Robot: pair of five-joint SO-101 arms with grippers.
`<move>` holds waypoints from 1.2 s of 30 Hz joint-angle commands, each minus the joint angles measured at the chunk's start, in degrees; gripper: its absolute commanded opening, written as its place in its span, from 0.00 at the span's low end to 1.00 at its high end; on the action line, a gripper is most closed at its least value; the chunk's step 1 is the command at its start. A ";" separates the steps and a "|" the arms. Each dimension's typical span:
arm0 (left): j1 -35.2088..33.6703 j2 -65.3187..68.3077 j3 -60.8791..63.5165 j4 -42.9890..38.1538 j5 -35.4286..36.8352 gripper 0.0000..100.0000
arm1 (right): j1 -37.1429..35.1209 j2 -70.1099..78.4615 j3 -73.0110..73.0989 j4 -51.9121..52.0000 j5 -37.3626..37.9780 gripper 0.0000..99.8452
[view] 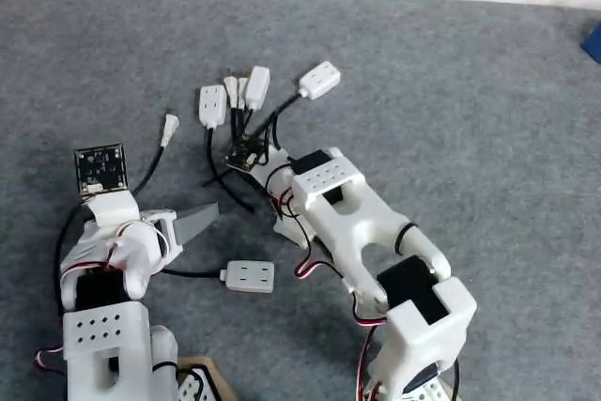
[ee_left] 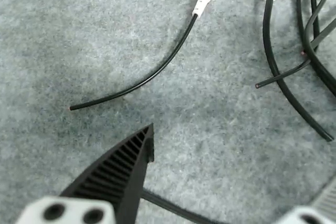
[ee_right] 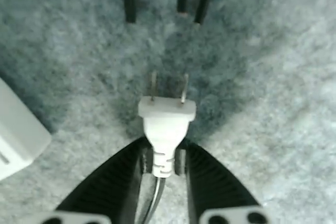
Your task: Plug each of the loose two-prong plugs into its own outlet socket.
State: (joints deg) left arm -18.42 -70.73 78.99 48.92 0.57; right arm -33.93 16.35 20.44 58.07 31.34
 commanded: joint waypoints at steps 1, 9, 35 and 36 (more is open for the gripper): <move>0.84 -0.04 -0.31 -0.97 -0.44 0.49 | 0.40 0.40 0.04 -1.80 -0.79 0.01; -5.85 -0.75 -0.40 -2.99 -0.18 0.49 | -1.54 -4.18 -8.13 5.76 -6.07 0.01; 8.40 26.33 -62.37 46.59 -10.37 0.49 | -14.02 -46.37 9.63 5.67 -17.05 0.01; 8.40 25.63 -61.14 46.59 -10.37 0.49 | -14.29 -49.63 14.11 3.12 -17.14 0.01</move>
State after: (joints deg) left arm -10.33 -44.00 19.38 94.81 -9.19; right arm -47.65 -22.51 19.82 71.52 14.90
